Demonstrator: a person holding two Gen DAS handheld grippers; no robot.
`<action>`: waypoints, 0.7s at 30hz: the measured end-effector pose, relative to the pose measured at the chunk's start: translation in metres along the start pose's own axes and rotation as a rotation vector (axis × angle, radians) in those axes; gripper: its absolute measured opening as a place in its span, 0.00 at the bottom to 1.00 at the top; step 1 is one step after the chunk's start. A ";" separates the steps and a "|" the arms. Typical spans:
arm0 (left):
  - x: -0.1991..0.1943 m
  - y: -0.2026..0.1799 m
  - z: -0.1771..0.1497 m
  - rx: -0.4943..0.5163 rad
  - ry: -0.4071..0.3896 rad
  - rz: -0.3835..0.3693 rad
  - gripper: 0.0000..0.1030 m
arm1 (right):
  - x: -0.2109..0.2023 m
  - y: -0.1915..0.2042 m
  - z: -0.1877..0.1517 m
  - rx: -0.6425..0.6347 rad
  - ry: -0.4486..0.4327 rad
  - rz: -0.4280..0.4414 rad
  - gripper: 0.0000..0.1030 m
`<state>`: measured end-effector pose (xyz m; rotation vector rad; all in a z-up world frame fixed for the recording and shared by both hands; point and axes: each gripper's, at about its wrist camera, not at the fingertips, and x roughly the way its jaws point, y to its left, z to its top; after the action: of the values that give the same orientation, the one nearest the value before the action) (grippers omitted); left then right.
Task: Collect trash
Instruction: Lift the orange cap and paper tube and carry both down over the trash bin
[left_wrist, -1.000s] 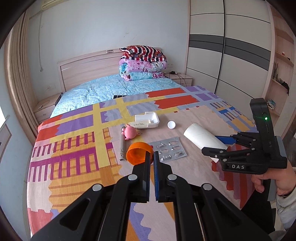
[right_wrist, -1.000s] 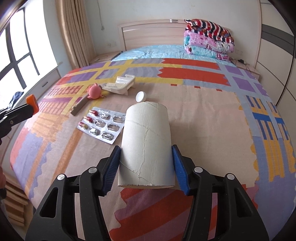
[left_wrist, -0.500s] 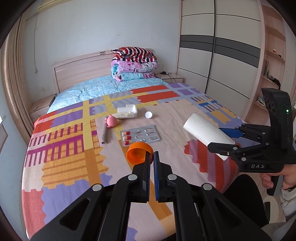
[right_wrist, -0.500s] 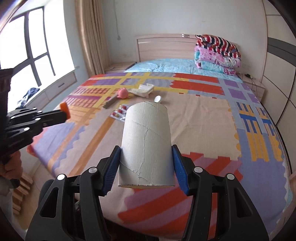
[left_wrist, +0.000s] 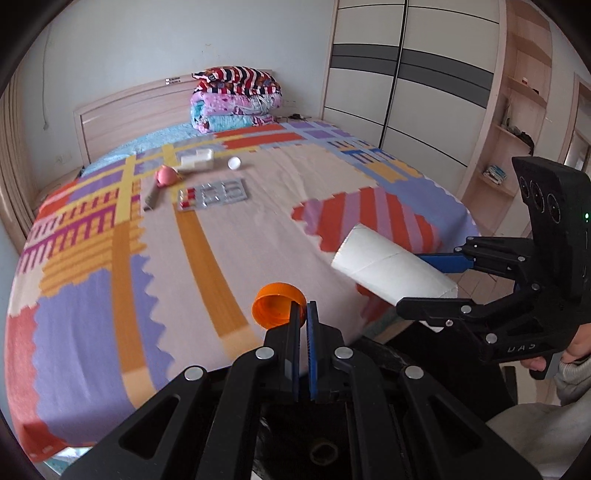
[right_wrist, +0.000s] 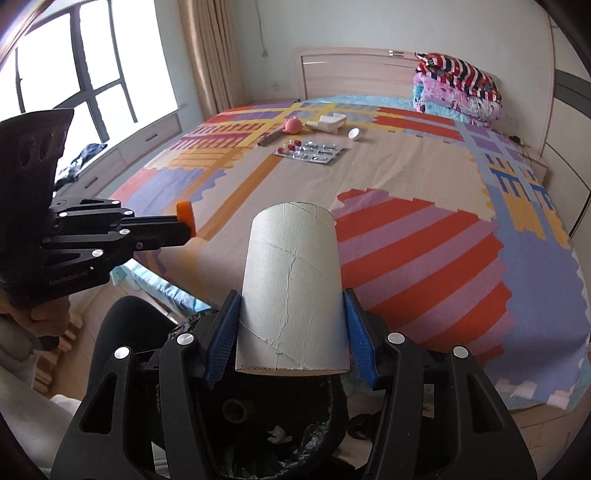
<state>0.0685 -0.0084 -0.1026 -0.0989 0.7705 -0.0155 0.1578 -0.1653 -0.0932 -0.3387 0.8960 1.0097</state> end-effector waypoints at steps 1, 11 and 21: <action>0.001 -0.002 -0.005 0.000 0.008 -0.007 0.03 | -0.001 0.002 -0.004 0.000 0.003 0.013 0.53; 0.023 -0.019 -0.054 0.009 0.138 -0.070 0.03 | 0.013 0.030 -0.052 -0.079 0.136 0.098 0.53; 0.072 -0.023 -0.096 0.029 0.287 -0.035 0.03 | 0.073 0.021 -0.088 -0.021 0.348 0.067 0.54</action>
<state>0.0543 -0.0424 -0.2187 -0.0836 1.0553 -0.0752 0.1139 -0.1665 -0.2002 -0.5152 1.2173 1.0389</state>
